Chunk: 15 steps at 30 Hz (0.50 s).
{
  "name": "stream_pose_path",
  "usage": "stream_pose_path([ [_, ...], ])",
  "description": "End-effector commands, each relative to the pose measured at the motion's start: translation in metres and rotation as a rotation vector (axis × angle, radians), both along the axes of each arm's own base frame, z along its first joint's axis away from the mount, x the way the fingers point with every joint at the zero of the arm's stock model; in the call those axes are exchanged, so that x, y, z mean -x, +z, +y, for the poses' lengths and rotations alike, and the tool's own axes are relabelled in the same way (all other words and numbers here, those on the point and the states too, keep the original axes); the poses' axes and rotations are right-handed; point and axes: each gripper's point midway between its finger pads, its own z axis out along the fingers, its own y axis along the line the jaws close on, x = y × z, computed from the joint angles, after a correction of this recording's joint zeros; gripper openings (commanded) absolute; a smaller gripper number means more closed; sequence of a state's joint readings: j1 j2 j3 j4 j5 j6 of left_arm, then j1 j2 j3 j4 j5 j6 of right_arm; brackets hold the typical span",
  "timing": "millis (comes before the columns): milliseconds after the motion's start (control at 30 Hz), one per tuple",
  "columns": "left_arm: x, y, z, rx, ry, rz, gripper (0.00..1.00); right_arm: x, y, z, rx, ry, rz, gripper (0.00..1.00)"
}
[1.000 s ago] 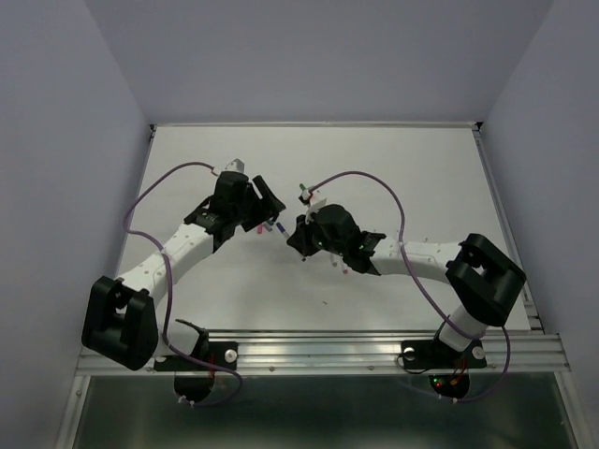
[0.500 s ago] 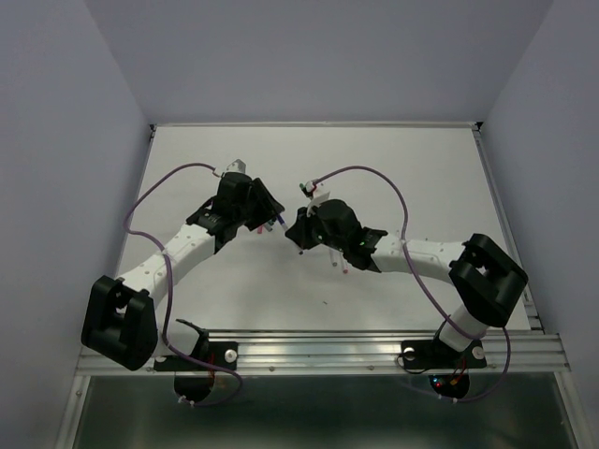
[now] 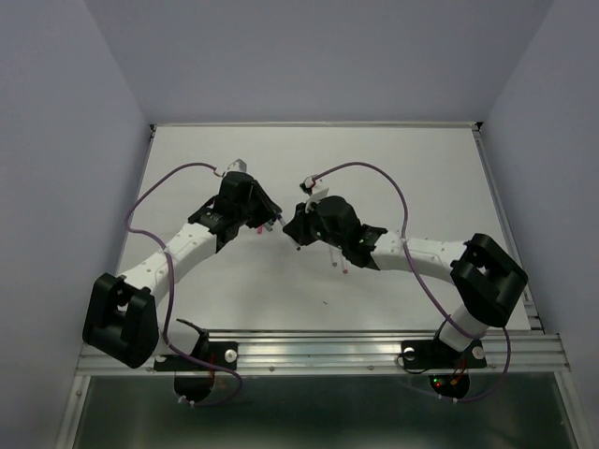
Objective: Open the pen caps
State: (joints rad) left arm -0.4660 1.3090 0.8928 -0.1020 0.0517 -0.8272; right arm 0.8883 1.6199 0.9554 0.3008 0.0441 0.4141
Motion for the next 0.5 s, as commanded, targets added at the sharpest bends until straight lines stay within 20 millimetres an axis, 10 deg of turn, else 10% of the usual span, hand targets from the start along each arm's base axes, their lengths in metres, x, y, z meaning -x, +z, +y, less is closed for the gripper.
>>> stream_pose_path([
  [0,-0.008,0.018,-0.008,0.012,-0.009,-0.047,0.36,-0.015,0.046,0.011,-0.084,0.001,-0.099,0.01],
  [167,-0.009,0.019,-0.009,0.012,-0.013,-0.047,0.36,-0.016,0.048,0.017,-0.088,0.015,-0.104,0.01],
  [467,-0.011,0.019,-0.008,0.003,-0.003,-0.048,0.04,-0.005,0.038,0.024,-0.060,0.105,-0.085,0.01],
])
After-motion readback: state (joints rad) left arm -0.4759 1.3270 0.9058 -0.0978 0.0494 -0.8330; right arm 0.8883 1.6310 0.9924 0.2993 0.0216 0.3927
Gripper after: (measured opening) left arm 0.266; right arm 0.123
